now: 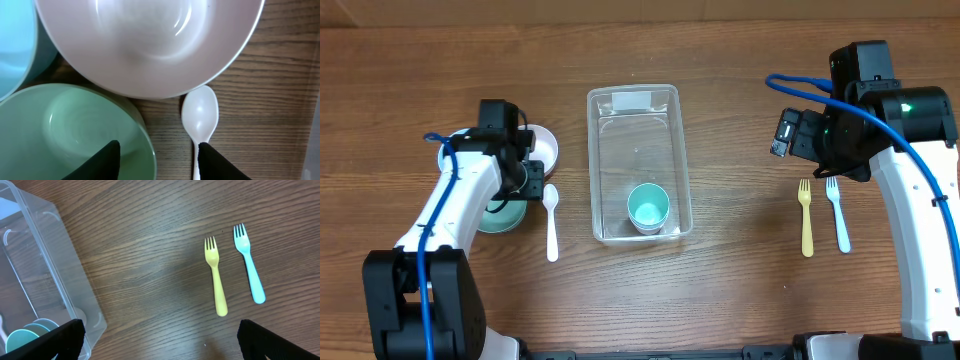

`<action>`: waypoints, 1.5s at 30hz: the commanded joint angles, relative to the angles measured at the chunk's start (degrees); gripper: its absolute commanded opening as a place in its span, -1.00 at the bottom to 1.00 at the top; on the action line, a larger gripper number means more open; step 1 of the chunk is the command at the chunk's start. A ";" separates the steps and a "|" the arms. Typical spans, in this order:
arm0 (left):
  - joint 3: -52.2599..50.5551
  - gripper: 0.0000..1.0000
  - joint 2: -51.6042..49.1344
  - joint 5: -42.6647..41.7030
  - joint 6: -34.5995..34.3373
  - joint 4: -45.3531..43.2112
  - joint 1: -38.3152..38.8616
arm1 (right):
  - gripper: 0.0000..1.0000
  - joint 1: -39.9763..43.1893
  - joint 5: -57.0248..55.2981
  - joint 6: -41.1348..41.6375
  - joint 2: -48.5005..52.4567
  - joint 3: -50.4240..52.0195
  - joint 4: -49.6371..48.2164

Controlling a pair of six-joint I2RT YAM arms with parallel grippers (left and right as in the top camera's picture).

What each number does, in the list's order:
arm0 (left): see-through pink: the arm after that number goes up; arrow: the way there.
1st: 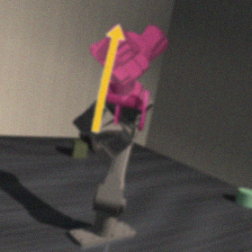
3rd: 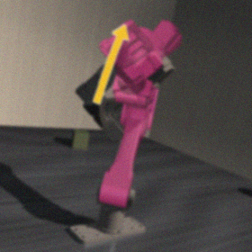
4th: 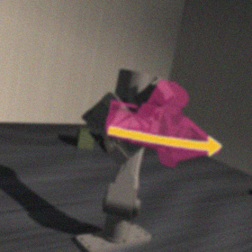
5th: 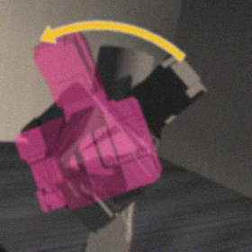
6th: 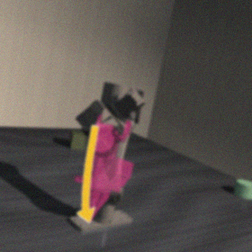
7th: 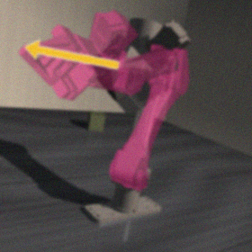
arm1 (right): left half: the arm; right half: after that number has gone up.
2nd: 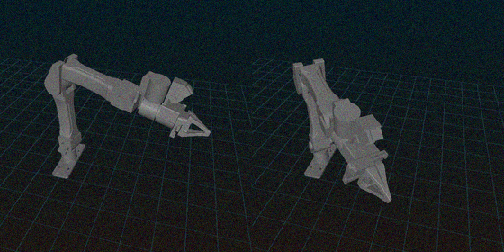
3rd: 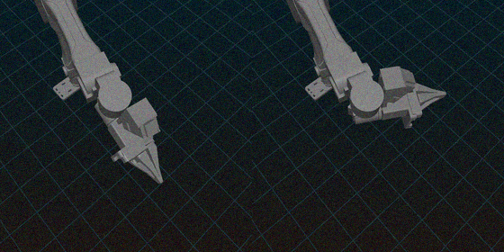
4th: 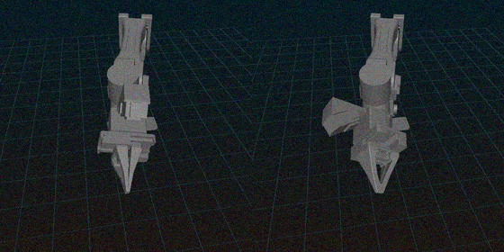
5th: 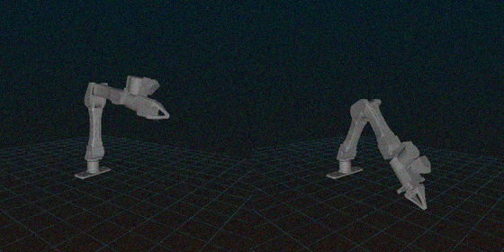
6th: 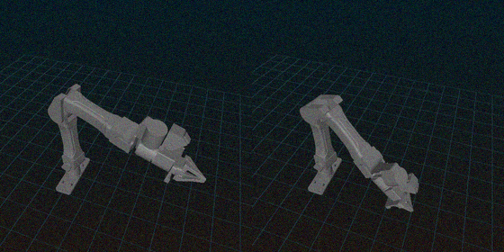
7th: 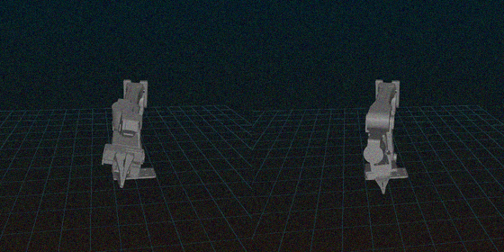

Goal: Pack container
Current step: 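Grasp the green bowl rim with the left gripper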

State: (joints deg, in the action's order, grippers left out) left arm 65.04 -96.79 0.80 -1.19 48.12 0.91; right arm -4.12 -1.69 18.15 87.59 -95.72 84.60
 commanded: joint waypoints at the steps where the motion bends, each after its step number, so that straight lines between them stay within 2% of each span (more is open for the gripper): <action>1: 0.68 0.26 -0.31 4.70 1.20 0.00 2.40 | 1.00 0.24 -0.37 -0.15 -1.11 -1.38 -0.28; 5: 0.68 0.16 -0.33 5.66 1.20 -0.17 2.97 | 1.00 0.24 -0.37 -0.17 -1.11 -1.38 -0.28; 18: -7.65 0.15 -0.42 5.60 1.03 -8.81 2.97 | 1.00 0.24 -0.37 -0.15 -1.11 -1.38 -0.28; 21: -7.89 -0.04 -0.42 5.64 1.05 -9.01 2.97 | 1.00 0.24 -0.37 -0.15 -1.11 -1.38 -0.28; 23: -7.89 -0.24 -0.42 5.64 1.07 -9.01 2.97 | 1.00 0.24 -0.37 -0.15 -1.11 -1.38 -0.28; 35: -7.89 -0.92 -0.42 5.64 1.05 -8.70 2.97 | 1.00 0.24 -0.35 -0.15 -1.11 -1.38 -0.44; 45: -6.32 -0.92 0.63 5.62 -0.42 -3.65 2.97 | 1.00 0.24 -0.35 -0.15 -1.11 -1.38 -0.44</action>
State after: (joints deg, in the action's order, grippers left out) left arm 57.76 -96.77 6.33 -0.27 41.78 3.79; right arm -4.12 -1.72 18.15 87.59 -95.72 84.49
